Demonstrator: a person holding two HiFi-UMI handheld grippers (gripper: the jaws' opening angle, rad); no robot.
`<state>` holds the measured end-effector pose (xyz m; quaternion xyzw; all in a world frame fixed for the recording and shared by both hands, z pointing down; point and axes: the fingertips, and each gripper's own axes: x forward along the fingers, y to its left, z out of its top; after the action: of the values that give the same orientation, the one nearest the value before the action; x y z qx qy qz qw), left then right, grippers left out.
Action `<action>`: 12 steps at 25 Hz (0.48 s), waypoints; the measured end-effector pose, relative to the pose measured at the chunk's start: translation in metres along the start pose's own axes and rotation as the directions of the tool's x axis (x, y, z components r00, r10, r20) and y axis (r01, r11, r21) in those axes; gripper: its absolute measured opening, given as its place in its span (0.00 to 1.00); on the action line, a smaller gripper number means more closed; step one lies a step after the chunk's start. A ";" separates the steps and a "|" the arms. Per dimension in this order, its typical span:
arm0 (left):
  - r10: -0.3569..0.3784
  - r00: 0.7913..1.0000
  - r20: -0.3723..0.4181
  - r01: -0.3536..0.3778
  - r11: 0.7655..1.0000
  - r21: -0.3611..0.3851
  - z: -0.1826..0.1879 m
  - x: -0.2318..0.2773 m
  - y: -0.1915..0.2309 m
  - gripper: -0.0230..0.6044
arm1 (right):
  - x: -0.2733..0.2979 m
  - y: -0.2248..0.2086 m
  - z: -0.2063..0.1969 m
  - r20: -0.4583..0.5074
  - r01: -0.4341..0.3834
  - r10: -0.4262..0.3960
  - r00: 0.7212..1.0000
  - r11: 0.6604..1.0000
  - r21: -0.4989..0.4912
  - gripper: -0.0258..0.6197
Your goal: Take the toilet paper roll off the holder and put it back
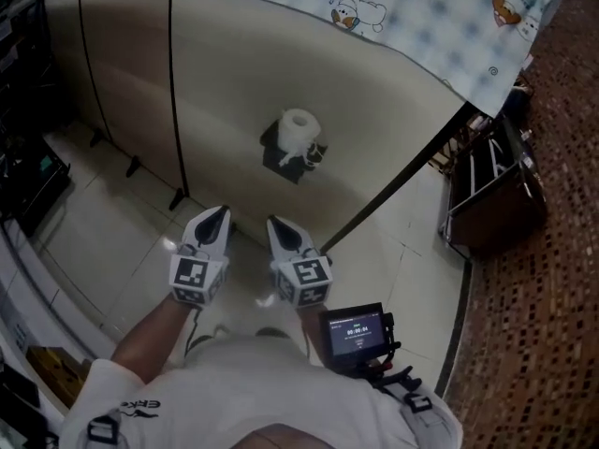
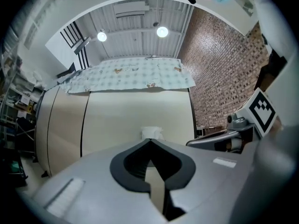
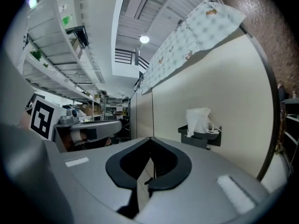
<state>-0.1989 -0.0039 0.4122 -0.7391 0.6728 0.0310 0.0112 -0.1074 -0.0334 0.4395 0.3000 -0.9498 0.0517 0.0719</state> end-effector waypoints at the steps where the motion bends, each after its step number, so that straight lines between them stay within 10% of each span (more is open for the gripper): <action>1: -0.008 1.000 -0.006 0.007 1.000 -0.011 -0.002 0.010 0.006 0.04 | 0.008 -0.005 0.003 -0.007 0.009 -0.009 1.000 1.000 0.001 0.06; 12: 0.001 1.000 -0.022 -0.001 1.000 -0.013 -0.018 0.103 0.007 0.04 | 0.049 -0.086 0.018 0.015 0.017 -0.016 1.000 1.000 -0.018 0.06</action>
<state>-0.1954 -0.1077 0.4238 -0.7392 0.6729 0.0274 -0.0011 -0.0995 -0.1332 0.4351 0.3075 -0.9483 0.0402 0.0680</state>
